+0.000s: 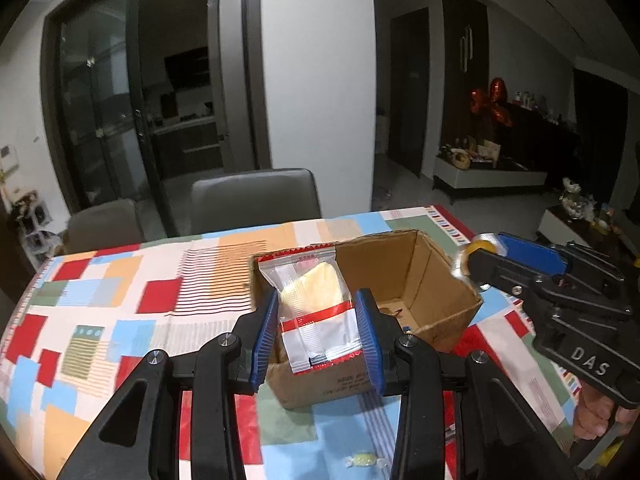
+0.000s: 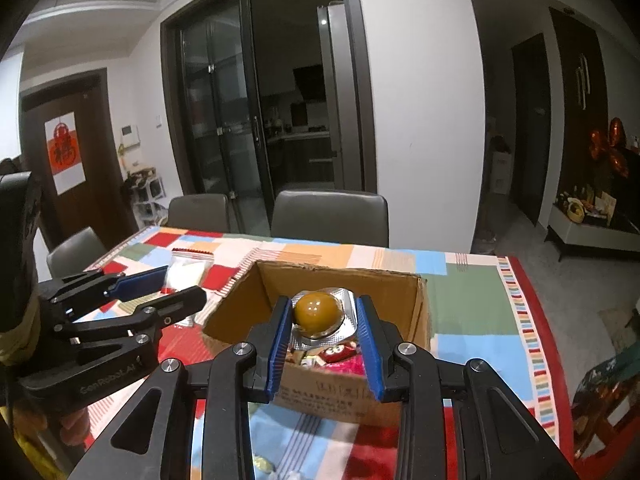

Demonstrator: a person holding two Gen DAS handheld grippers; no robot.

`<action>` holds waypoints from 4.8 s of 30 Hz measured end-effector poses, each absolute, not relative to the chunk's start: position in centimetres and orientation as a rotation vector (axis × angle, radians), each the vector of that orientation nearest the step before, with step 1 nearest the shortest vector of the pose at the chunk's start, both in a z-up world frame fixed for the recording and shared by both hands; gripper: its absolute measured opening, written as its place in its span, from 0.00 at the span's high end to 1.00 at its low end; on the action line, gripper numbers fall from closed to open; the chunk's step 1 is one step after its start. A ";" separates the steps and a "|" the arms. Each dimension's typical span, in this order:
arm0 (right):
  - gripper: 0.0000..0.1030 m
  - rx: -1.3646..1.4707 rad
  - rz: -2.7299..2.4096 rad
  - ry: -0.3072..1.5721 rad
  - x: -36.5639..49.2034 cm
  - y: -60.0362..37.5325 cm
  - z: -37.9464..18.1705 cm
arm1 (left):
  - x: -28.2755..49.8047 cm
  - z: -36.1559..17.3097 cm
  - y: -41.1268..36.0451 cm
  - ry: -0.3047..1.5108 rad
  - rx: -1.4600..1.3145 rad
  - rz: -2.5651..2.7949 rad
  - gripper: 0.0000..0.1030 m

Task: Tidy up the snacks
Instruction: 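Open both tools to drop the cake bag and round sweet into the box, then move both tools back toward the green candy and clear wrapped bar, then grasp the clear wrapped bar with the right tool while the left tool grasps the green candy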

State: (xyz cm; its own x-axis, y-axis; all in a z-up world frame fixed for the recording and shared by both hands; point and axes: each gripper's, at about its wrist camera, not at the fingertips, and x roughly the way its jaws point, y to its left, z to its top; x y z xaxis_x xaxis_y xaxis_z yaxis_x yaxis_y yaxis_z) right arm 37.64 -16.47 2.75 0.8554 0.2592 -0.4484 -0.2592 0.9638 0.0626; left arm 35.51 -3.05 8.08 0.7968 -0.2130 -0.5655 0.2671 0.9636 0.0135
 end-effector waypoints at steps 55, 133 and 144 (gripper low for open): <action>0.48 -0.360 0.394 0.830 32.2 -14.9 -6.9 | 25.5 -0.6 -2.9 0.835 0.119 -0.095 0.16; 0.79 0.076 0.247 0.888 32.7 -19.1 -13.4 | 31.1 -11.9 -6.7 1.014 -0.068 0.019 0.57; 0.79 0.077 0.256 0.890 32.3 -18.5 -13.8 | 30.2 -12.2 -5.0 1.007 -0.141 -0.108 0.76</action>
State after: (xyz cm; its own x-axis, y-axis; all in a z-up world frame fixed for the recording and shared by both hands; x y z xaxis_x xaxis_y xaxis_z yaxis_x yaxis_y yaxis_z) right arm 32.31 -18.50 -13.78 0.6014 0.2524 -0.7581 -0.1891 0.9668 0.1719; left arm 30.19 -5.02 -12.22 0.5301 -0.1556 -0.8336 0.0255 0.9855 -0.1678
